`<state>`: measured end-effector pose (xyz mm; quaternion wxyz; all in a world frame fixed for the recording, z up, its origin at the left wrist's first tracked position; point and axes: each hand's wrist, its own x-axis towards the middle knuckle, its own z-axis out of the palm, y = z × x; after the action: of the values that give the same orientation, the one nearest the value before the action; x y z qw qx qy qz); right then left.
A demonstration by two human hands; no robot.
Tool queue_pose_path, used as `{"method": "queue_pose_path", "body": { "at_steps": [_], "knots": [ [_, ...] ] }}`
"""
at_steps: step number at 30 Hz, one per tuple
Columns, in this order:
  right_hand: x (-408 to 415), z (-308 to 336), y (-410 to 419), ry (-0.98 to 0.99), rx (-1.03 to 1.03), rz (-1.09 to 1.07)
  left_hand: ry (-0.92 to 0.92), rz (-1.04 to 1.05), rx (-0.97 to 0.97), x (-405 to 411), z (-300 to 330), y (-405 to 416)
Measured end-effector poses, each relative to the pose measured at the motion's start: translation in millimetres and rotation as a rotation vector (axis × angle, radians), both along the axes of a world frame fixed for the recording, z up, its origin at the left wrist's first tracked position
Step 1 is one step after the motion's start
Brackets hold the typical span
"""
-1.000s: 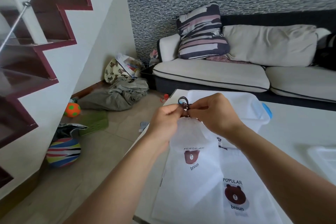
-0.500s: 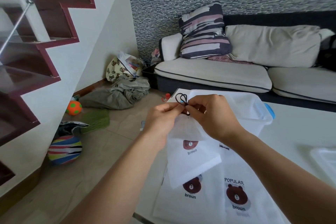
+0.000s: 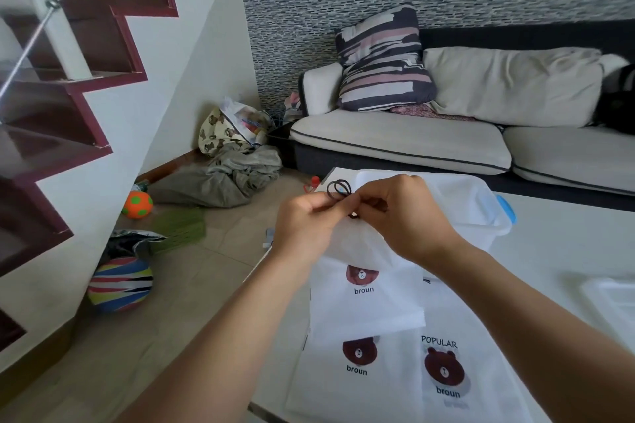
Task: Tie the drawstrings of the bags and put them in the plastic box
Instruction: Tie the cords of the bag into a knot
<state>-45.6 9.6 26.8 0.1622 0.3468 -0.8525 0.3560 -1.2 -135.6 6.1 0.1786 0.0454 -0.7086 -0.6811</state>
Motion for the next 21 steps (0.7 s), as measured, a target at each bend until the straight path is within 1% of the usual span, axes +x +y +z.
{"method": "queue_pose_path", "body": {
  "at_steps": [3, 4, 8, 10, 13, 16, 18, 21],
  "knots": [
    [2, 0, 0, -0.028, -0.029, 0.005, -0.028, 0.023, 0.059, -2, -1, -2],
    [2, 2, 1, -0.074, -0.055, 0.017, -0.022, 0.044, 0.068, -2, -1, -2],
    [-3, 13, 9, -0.374, -0.169, 0.047, 0.016, 0.130, 0.146, -3, 0, -1],
    [-4, 18, 13, -0.461, -0.205, 0.042, 0.055, 0.159, 0.115, -4, -1, -1],
    [-1, 22, 13, -0.500, -0.211, 0.043, 0.094, 0.133, 0.029, -4, -3, 0],
    [0, 22, 11, -0.543, -0.234, 0.046, 0.104, 0.113, -0.004, -5, -5, 1],
    [1, 24, 12, -0.595, -0.256, 0.067, 0.113, 0.112, 0.002, -4, -4, 2],
    [2, 25, 14, -0.684, -0.295, 0.150, 0.107, 0.111, 0.090, -3, 0, 5]
  ]
}}
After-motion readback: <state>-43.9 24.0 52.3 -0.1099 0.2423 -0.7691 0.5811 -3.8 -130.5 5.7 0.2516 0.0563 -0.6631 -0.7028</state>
